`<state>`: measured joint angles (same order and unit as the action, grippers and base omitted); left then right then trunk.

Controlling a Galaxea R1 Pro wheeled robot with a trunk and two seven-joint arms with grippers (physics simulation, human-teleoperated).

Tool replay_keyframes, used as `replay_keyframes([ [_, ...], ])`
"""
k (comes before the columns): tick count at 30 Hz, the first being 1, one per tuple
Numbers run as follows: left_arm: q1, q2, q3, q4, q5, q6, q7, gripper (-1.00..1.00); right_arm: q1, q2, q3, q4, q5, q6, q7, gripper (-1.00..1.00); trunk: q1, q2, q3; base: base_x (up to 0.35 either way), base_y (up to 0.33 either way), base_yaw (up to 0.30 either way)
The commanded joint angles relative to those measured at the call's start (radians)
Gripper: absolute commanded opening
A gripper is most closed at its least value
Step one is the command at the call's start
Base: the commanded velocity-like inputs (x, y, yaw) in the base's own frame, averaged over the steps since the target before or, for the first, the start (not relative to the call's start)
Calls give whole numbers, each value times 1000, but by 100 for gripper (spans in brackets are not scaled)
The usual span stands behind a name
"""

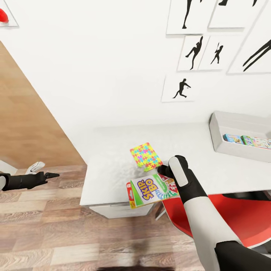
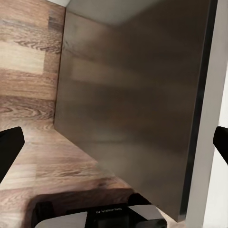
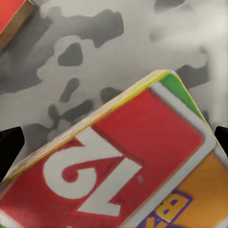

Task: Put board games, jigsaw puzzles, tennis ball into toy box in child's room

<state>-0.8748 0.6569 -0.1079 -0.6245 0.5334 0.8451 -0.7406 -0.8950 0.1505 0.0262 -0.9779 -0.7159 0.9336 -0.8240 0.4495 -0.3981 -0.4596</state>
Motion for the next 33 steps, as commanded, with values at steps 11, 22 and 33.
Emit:
replay_keyframes([
  [11,-1,1,-4,0,5,5,0,100,-1,0,1,-1,-10,2,-10,100,1,-2,-2,-43,43,0],
  [22,-1,1,-4,0,5,5,0,100,-1,0,1,-1,-10,2,-10,100,1,-2,-2,-1,64,0],
  [33,-1,1,-4,0,5,5,0,100,-1,0,3,-1,-8,2,-10,100,1,-2,-2,0,80,0],
])
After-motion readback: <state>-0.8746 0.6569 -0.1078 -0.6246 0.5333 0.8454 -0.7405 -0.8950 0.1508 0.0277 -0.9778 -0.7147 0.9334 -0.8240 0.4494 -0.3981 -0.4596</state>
